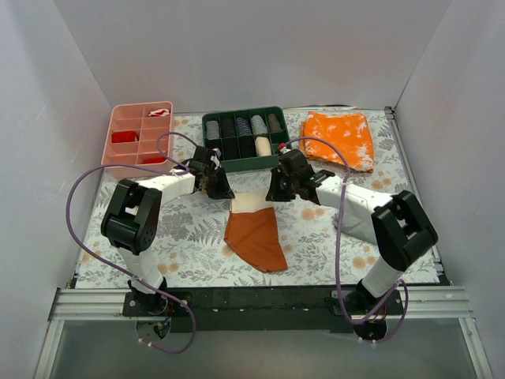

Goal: Roll the underwear

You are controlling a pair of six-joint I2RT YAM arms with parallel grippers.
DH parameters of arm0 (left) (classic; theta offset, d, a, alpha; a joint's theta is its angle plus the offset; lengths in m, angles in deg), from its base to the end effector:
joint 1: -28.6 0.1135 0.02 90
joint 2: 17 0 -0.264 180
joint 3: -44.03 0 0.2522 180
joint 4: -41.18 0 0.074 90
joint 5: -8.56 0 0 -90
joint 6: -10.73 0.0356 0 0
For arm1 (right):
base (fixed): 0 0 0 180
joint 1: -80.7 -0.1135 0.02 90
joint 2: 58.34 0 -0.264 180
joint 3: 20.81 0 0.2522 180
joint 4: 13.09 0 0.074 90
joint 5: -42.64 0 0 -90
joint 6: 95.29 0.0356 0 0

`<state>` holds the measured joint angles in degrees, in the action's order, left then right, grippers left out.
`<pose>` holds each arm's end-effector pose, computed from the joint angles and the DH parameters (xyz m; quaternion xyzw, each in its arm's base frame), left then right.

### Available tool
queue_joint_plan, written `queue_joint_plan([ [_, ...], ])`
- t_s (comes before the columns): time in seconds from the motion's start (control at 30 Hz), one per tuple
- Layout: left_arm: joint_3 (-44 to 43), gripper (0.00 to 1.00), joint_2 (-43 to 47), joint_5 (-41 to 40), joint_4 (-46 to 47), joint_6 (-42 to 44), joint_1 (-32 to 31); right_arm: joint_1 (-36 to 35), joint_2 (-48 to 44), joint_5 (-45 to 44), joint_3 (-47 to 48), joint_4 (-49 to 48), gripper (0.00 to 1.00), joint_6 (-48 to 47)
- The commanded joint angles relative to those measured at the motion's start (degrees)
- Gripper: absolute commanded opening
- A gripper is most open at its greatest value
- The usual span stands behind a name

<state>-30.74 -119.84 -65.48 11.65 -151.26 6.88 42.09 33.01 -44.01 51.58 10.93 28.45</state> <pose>0.3301 -0.1420 0.1608 -0.3689 0.8774 -0.2928 0.0917 0.2682 0.2168 0.2208 -0.0506 0.9153 0.2570 0.3060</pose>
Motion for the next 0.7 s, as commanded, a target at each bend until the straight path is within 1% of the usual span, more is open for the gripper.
queue_joint_plan([
  [0.0,-1.74,0.05,0.54,1.96,1.62,1.06,-0.08,0.55,7.06,1.92,5.87,-1.21,0.1,-2.71],
  [0.17,-1.74,0.05,1.16,2.93,2.58,1.5,-0.08,0.64,12.0,0.25,10.18,-1.3,0.09,-2.62],
  [0.4,-2.18,0.05,0.46,3.54,2.67,2.02,0.01,0.82,16.22,-6.42,10.89,-2.79,0.09,-2.8],
  [0.67,-1.92,0.04,0.63,3.98,3.46,3.17,-0.08,1.34,18.86,-10.38,10.8,-4.02,0.08,-2.45],
])
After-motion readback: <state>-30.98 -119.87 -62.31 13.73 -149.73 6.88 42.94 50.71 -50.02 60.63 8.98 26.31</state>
